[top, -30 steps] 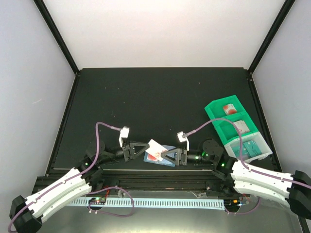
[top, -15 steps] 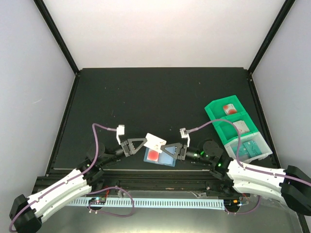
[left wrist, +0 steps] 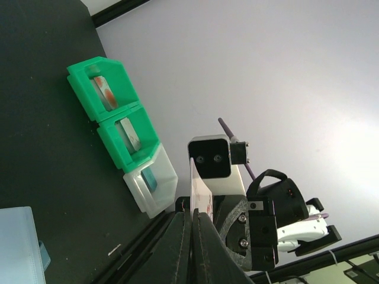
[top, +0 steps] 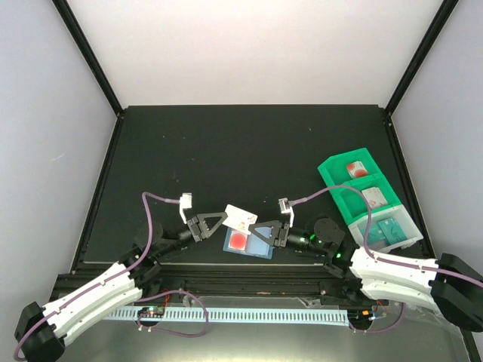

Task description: Take the credit cards out of the card holder

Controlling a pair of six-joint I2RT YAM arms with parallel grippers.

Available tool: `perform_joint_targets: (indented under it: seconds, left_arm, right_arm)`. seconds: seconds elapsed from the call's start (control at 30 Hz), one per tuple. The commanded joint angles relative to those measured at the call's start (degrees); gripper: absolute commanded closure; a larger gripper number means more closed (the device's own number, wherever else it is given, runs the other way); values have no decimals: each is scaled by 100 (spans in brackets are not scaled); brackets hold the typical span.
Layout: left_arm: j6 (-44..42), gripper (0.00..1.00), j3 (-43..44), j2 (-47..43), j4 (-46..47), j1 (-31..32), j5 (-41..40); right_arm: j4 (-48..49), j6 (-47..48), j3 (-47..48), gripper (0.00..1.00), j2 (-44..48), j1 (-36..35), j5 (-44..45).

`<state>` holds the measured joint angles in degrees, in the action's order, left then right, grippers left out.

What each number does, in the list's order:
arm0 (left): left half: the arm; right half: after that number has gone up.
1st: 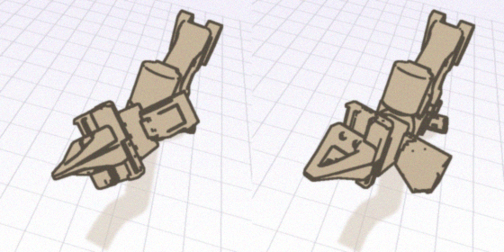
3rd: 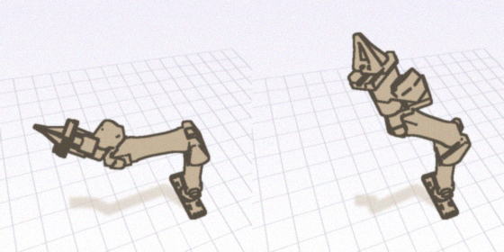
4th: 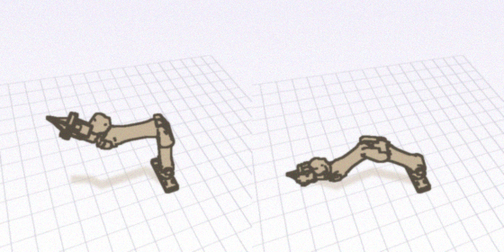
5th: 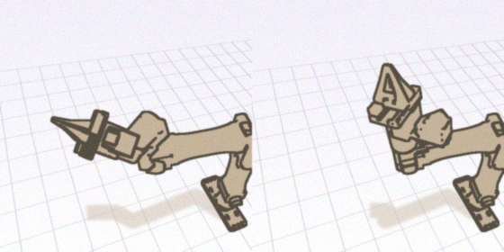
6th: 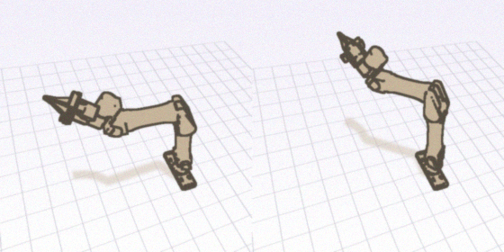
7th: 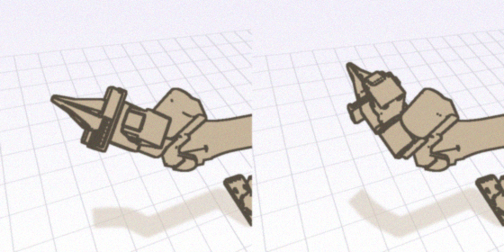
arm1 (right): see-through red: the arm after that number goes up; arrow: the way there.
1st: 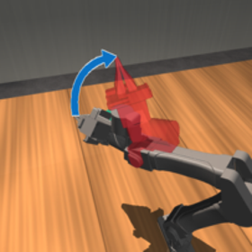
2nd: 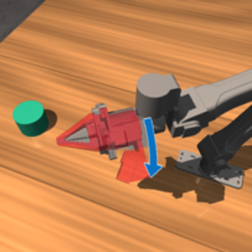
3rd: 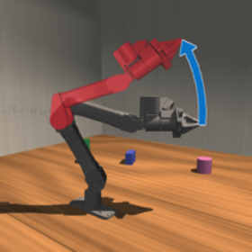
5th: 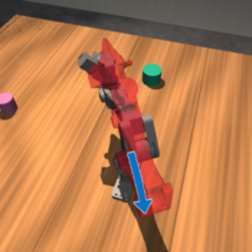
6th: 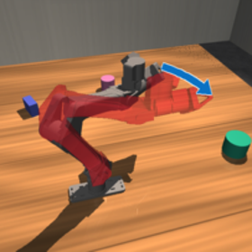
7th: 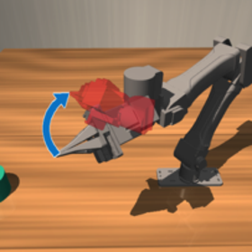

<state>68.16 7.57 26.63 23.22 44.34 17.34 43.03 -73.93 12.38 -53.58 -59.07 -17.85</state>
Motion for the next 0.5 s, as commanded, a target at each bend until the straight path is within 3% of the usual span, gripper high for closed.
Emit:
perform_joint_targets:
  seconds: [0.0,0.13,0.2,0.27,0.37,0.47]
  left_arm:
    - [21,98,95,18,88,14,-214]
    - [0,98,117,13,8,14,-218]
    - [-67,93,194,7,-195,14,-206]
    - [-197,82,320,18,-480,14,-177]
    - [-301,54,384,-8,-689,14,-160]
    - [-412,38,390,-64,-811,14,-203]
  right_arm:
    - [238,11,-69,99,34,-17,97]
    - [144,15,-69,99,49,-17,106]
    - [52,36,-61,99,85,-15,121]
    - [-94,52,-80,99,154,-12,151]
    - [-294,76,-159,99,315,-13,243]
    - [-693,194,-153,99,555,-17,336]
